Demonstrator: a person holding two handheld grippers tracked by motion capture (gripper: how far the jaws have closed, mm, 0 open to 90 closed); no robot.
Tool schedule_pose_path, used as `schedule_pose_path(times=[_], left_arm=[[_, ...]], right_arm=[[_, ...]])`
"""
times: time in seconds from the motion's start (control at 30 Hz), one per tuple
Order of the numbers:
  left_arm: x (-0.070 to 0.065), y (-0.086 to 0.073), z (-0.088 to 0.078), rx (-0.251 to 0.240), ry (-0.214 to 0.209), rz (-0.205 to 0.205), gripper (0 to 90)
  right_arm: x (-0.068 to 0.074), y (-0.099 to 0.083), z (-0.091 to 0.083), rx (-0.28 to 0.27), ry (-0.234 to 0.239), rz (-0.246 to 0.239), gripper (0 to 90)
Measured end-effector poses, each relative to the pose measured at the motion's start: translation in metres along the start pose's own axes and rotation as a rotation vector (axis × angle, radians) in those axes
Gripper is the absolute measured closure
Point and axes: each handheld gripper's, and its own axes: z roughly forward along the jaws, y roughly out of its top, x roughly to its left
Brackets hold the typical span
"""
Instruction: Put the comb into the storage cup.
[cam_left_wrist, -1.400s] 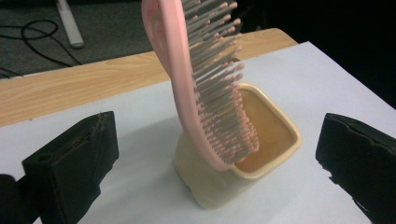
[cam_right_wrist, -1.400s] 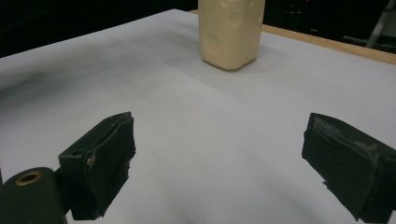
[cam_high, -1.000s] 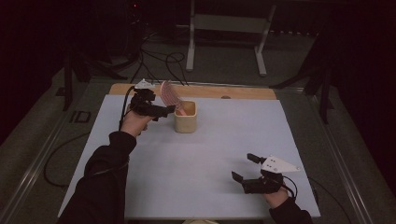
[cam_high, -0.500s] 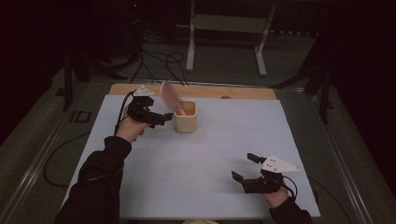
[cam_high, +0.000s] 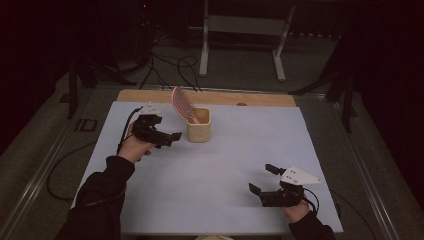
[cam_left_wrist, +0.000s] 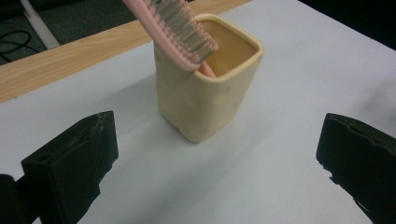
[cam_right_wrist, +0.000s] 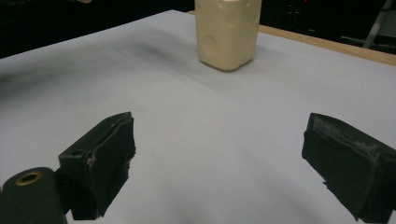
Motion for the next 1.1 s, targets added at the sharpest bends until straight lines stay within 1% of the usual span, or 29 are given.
schedule_pose_path(times=[0.07,0.17,0.23,0.3,0.4,0.5,0.67,0.7,0.8,0.83,0.87,0.9,0.97,1.03,1.1], left_arm=[[-0.001,-0.004,-0.001,0.011,-0.003,0.007,0.0],[-0.004,-0.011,-0.003,0.014,-0.004,0.016,0.0],[-0.006,-0.016,-0.003,0.013,-0.009,0.01,0.0],[-0.008,-0.022,-0.003,0.018,-0.01,0.019,0.0],[-0.01,-0.03,-0.004,0.024,-0.017,0.019,0.0],[-0.013,-0.039,-0.004,0.039,-0.016,0.028,0.0],[-0.019,-0.052,-0.008,0.038,-0.029,0.038,0.0],[-0.02,-0.055,-0.009,0.037,-0.037,0.035,0.0],[-0.022,-0.062,-0.011,0.038,-0.038,0.036,0.0],[-0.022,-0.062,-0.011,0.038,-0.038,0.036,0.0],[-0.024,-0.066,-0.012,0.037,-0.041,0.033,0.0],[-0.024,-0.066,-0.012,0.037,-0.041,0.033,0.0],[-0.026,-0.073,-0.013,0.034,-0.045,0.034,0.0],[-0.027,-0.075,-0.013,0.036,-0.046,0.035,0.0],[-0.03,-0.082,-0.015,0.03,-0.048,0.042,0.0]], right_arm=[[0.0,0.0,0.0,-0.001,0.0,0.0,9.0],[0.0,0.0,0.0,-0.004,0.0,0.002,9.0],[0.0,0.0,0.0,-0.002,-0.002,0.001,9.0],[0.0,0.0,0.001,-0.004,-0.001,0.003,9.0],[0.0,0.0,0.001,-0.003,-0.001,0.005,9.0],[0.0,0.0,0.001,-0.004,0.0,0.004,9.0],[0.0,0.0,0.001,-0.001,-0.001,-0.001,9.0],[0.0,-0.001,0.001,-0.002,0.0,0.001,9.0],[0.0,-0.001,0.001,-0.002,-0.001,0.0,9.0],[0.0,-0.001,0.001,-0.002,-0.001,0.0,9.0],[0.0,-0.001,0.001,0.0,-0.003,-0.002,9.0],[0.0,-0.001,0.001,0.0,-0.003,-0.002,9.0],[0.001,-0.001,0.002,0.001,0.0,-0.005,9.0],[0.001,-0.001,0.002,0.003,-0.001,-0.008,9.0],[0.001,-0.001,0.002,0.0,0.002,-0.005,9.0]])
